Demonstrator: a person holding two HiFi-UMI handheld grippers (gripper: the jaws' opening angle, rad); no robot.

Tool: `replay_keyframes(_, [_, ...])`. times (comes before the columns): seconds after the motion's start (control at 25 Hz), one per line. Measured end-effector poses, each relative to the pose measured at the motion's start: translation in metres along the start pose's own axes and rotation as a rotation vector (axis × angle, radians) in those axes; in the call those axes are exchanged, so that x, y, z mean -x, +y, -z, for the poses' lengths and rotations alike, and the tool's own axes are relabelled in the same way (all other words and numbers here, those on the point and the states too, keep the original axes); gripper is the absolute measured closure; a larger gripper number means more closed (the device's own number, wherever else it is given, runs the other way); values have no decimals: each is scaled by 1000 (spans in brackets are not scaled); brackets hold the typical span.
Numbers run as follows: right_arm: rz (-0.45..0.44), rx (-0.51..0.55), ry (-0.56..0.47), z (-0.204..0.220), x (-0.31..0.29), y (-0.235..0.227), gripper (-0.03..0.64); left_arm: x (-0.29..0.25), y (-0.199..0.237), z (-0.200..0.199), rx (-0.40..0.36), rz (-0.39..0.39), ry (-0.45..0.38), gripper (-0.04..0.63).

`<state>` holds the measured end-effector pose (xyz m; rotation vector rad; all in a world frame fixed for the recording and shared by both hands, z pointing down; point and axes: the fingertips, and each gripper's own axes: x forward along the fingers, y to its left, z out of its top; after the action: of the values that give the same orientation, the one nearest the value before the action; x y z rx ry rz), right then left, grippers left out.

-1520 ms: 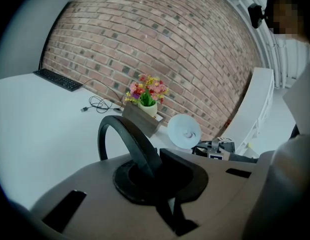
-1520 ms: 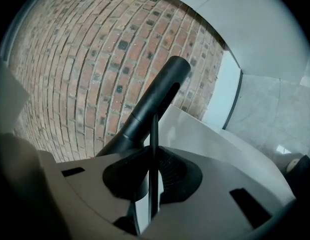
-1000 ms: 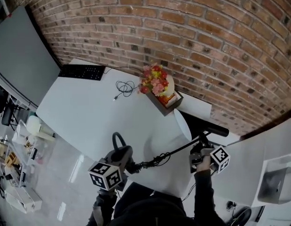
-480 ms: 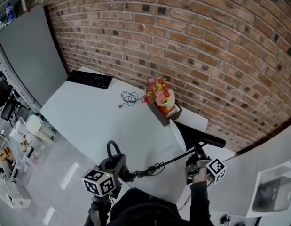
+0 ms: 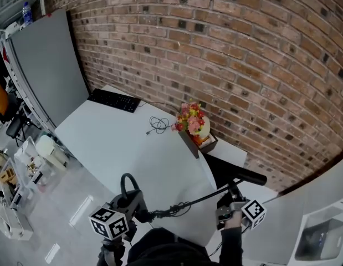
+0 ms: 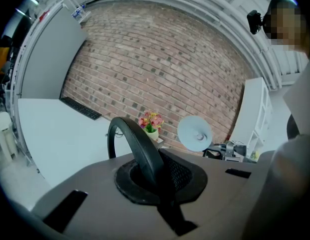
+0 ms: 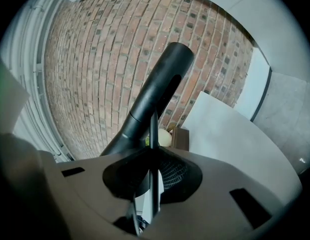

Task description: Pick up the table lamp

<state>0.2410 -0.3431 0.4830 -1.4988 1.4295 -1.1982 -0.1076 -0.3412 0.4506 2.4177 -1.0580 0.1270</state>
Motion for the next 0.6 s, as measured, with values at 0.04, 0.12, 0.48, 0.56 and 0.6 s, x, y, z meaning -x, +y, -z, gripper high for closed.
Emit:
replay_keyframes(0.04, [-9,2,5,2,1,5,569,5,-1,-2,-2,-1,-6,586])
replay_keyframes(0.12, [-29,12,14,5,3,16,569,15,-3,-7,-5,6,-17,586])
replay_keyframes(0.48, [-108,36,44,20,5,50,569,44,-2,-29,-55,-6,-55,586])
replay_keyframes(0.56, [-112,31,45,23,6,53,569,47,-2,-34,-80,-6,-70,586])
replay_keyframes(0.6, [-117,28,44,24,6,55,569,48,-1,-37,-91,-5,-79,586])
